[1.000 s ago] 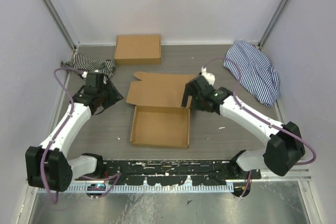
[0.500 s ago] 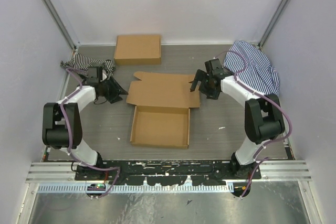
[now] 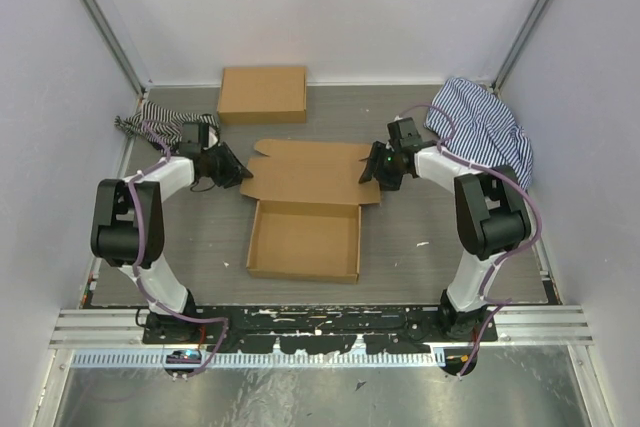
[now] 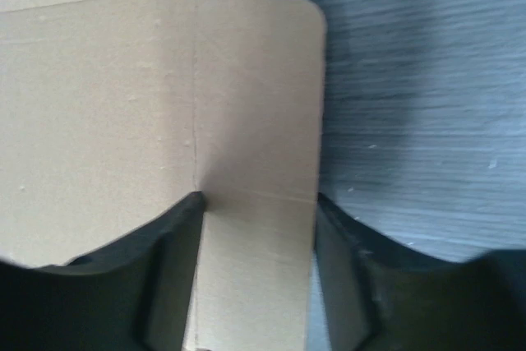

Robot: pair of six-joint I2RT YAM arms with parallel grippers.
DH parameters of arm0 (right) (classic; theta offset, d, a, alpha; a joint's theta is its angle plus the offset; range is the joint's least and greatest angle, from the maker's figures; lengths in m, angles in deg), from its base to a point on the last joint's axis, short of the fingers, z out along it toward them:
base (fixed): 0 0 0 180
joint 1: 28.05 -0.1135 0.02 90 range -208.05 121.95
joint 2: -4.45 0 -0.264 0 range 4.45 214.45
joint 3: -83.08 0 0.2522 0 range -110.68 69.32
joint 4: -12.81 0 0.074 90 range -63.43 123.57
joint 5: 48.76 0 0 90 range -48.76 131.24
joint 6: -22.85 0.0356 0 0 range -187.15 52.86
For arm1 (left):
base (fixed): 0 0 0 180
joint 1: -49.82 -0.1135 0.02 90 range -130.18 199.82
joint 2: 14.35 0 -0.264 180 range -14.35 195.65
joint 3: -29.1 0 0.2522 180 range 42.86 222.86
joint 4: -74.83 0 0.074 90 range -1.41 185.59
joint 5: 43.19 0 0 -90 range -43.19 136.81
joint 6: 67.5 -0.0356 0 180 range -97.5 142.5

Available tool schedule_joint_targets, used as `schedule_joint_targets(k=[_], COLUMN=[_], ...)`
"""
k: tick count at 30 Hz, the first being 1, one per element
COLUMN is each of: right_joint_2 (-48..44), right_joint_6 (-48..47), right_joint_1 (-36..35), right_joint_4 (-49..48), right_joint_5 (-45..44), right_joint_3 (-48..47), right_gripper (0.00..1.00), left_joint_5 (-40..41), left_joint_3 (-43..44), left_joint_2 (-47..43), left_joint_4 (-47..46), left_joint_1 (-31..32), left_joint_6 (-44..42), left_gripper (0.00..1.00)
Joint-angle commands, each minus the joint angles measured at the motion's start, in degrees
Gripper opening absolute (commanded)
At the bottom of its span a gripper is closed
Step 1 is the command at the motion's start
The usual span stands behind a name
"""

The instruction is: Fold the paper box

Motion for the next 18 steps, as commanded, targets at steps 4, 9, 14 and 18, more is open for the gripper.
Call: schedule_joint_targets(k=[4, 9, 14, 18], right_joint_2=[-1.03, -2.33, -2.97, -3.83], right_joint_6=[-3.26, -5.69, -8.04, -8.72], right_joint_1=[-1.34, -4.90, -9.84, -13.93], right_joint_4=[0.39, 4.39, 8.41, 9.88], right_joint_5=[-1.16, -8.45, -16.43, -20.60], right_joint_3=[-3.20, -6.26, -9.89, -11.46], right_gripper=[0.43, 0.37, 0.36, 0.36], left_joint_5=[1.68, 5.42, 7.95, 9.63], left_joint_3=[3.78, 4.57, 4.51, 3.78], left_joint_2=[-0.16, -2.79, -5.76, -8.86], left_joint_4=[0.99, 3.33, 3.92, 3.52], left_joint_1=[2.68, 5.33, 8.99, 12.24], left_joint_6=[-3.79, -6.41, -8.42, -9.23], left_gripper=[0.27, 0.27, 0.27, 0.27])
